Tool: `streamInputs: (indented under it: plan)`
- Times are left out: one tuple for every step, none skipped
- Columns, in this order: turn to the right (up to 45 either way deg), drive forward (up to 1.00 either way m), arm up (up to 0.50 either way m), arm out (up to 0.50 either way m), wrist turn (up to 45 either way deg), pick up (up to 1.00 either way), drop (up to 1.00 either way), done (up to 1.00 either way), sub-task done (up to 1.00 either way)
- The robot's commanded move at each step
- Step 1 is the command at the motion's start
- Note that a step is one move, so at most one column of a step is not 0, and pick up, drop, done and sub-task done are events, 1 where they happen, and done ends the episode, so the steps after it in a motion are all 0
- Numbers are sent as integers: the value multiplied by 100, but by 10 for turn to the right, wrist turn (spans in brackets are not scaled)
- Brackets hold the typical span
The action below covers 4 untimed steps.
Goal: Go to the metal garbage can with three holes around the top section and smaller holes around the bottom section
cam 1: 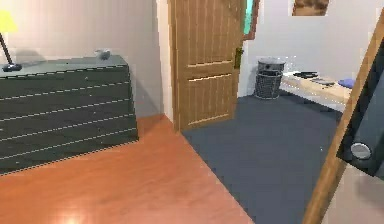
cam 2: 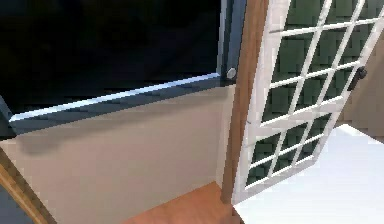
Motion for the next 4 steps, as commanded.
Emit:
streamInputs:
  plan:
    - [-60,0,0,0,0,0,0,0,0]
    - [0,70,0,0,0,0,0,0,0]
    - [210,0,0,0,0,0,0,0,0]
    - [0,45,0,0,0,0,0,0,0]
